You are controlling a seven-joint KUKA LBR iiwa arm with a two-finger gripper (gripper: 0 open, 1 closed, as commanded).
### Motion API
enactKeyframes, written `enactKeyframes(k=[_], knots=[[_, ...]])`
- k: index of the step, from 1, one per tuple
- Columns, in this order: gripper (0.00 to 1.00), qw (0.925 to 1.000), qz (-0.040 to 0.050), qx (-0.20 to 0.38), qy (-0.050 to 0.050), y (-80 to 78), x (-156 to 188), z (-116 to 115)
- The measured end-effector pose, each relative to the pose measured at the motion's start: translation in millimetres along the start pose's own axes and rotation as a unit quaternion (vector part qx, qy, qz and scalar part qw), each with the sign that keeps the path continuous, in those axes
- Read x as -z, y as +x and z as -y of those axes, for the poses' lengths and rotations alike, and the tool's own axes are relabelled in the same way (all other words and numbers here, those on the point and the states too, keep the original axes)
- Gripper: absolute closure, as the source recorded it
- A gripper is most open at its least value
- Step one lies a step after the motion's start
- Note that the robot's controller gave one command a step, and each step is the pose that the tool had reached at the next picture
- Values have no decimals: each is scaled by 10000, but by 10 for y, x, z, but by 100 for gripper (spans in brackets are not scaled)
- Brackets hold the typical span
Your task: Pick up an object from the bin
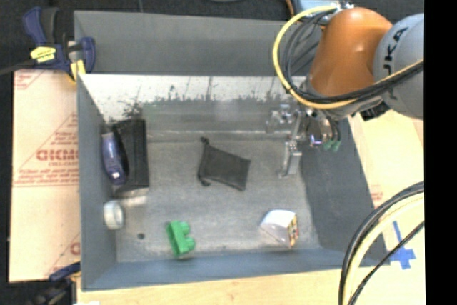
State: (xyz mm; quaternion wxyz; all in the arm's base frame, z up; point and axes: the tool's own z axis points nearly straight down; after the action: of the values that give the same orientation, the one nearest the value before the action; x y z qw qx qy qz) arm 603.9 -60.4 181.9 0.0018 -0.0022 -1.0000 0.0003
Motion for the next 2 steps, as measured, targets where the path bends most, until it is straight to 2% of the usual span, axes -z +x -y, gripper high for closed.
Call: enactKeyframes(k=[1,2], knots=[[0,10000,40,6,5,-18,45,0],[0,9995,63,-308,-8,-119,-677,-364]])
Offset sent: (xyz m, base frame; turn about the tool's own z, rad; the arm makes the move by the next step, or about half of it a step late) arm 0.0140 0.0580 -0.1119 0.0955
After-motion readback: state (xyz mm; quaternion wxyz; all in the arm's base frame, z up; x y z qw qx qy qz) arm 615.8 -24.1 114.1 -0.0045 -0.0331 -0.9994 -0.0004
